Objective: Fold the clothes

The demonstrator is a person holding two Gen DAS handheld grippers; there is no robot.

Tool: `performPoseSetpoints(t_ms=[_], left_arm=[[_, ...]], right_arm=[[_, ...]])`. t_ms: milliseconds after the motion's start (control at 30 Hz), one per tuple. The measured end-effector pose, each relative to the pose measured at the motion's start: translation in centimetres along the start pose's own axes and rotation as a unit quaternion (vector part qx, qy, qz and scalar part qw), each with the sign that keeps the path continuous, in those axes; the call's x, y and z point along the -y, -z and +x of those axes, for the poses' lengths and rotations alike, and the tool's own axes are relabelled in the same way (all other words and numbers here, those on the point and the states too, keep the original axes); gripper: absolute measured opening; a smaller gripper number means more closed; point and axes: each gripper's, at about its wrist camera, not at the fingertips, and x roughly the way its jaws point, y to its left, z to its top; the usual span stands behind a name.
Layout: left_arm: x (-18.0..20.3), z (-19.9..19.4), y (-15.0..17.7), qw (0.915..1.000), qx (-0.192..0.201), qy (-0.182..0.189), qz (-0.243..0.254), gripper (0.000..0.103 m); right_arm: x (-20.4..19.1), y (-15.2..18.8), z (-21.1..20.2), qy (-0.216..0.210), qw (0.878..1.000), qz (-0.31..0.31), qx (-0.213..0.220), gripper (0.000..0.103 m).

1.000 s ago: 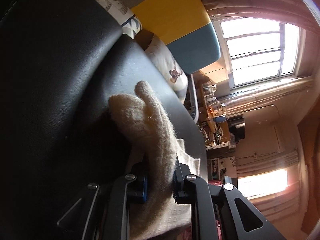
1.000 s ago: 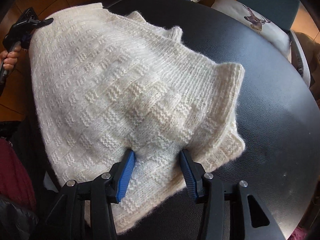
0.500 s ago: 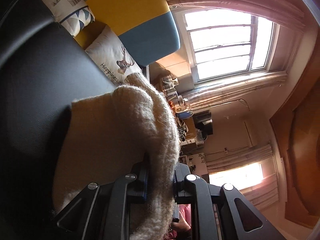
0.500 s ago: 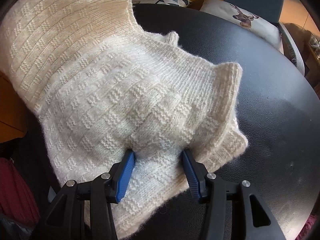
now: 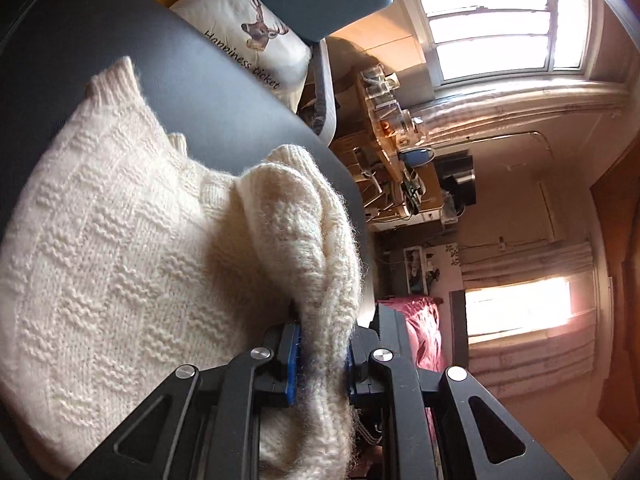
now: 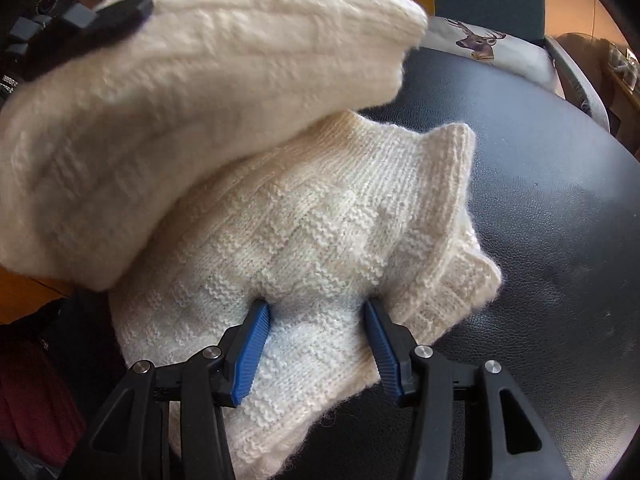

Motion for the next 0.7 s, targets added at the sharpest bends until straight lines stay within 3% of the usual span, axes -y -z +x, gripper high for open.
performPoseSetpoints(t_ms=[167, 300, 367, 467, 533, 600, 700], left_arm=[[0.0, 3.5, 1.5, 0.9991, -0.019, -0.038, 0.004, 0.017], [0.3, 4.8, 2.5, 0.9985, -0.028, -0.047, 0.009, 0.018], [0.0, 4.5, 2.8, 0.9988, -0.028, -0.040, 0.004, 0.021], [0.4, 4.0, 2.3, 0.9989, -0.045, 0.002, -0.011, 0.035], [1.0, 2.4, 1.9, 0.9982, -0.045, 0.035, -0.016, 0.044], [1.9, -0.5, 1.3, 0.9983, -0.023, 0.052, 0.010, 0.050], [2.1, -5.4, 0.6, 0.9971, 0.024, 0.027, 0.066, 0.059]], right_arm=[[0.9, 0.2, -0.7, -0.008, 1.000, 0.005, 0.013, 0.052], [1.6, 0.3, -1.3, -0.010, 1.000, 0.009, 0.023, 0.052], [1.9, 0.5, -1.6, -0.010, 1.000, 0.011, 0.027, 0.052], [2.4, 0.7, -2.1, -0.010, 0.999, 0.015, 0.036, 0.052], [2.7, 1.0, -2.5, -0.009, 0.999, 0.021, 0.048, 0.052], [3.0, 1.4, -3.0, -0.008, 0.997, 0.027, 0.066, 0.052], [2.1, 2.0, -3.5, 0.013, 0.996, 0.020, 0.090, 0.052]])
